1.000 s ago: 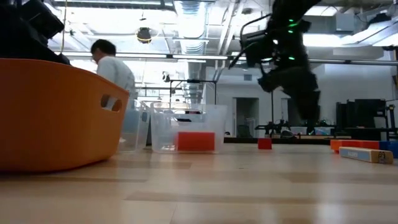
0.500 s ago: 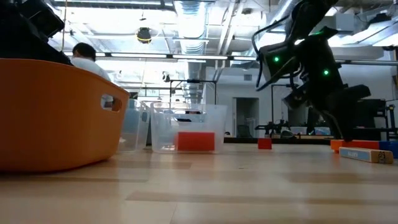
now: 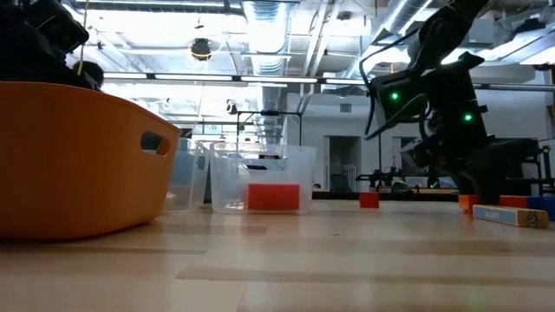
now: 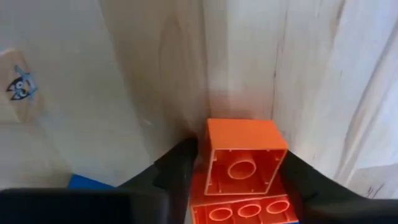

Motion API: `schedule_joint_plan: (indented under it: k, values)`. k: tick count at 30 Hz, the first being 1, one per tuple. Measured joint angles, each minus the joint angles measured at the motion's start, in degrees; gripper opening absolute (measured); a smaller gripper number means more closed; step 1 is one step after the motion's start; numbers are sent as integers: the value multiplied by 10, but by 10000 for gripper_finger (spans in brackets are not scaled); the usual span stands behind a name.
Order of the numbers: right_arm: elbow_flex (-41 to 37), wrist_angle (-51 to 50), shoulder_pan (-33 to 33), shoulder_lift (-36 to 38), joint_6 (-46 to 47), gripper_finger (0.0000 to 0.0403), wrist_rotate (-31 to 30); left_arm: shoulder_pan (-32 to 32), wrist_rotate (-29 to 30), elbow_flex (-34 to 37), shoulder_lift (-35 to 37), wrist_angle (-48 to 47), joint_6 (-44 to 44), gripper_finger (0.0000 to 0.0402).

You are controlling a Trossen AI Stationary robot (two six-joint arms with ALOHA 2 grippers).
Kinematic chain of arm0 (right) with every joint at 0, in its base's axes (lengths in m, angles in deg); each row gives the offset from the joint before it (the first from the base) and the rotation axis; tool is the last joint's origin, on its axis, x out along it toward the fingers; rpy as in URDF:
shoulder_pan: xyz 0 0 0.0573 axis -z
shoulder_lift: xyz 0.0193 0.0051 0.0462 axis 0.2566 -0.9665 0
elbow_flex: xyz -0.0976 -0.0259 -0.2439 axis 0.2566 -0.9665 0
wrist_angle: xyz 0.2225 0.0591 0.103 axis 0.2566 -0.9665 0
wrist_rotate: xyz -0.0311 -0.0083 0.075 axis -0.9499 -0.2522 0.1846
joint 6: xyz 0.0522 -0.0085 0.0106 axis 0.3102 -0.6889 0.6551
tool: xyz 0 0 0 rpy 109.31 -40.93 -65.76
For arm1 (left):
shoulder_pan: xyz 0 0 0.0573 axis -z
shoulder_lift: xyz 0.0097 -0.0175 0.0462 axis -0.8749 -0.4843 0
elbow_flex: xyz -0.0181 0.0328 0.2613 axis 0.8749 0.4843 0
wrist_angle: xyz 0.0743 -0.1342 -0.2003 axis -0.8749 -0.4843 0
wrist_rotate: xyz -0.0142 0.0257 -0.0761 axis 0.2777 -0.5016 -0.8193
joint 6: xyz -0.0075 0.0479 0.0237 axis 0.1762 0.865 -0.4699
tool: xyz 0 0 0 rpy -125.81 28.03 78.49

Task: Sort blocks
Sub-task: Put the orange game piece into the right transparent bin

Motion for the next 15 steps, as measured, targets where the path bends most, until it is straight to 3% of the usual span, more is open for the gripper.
schedule_joint_plan:
  k: [8,15]
  values:
    - [21,-4,-1,-3,-13,63,0,0,0,0,0,-1,1,217]
    - [167,10,-9,-2,6,35,-6,0,64,0,0,-4,37,217]
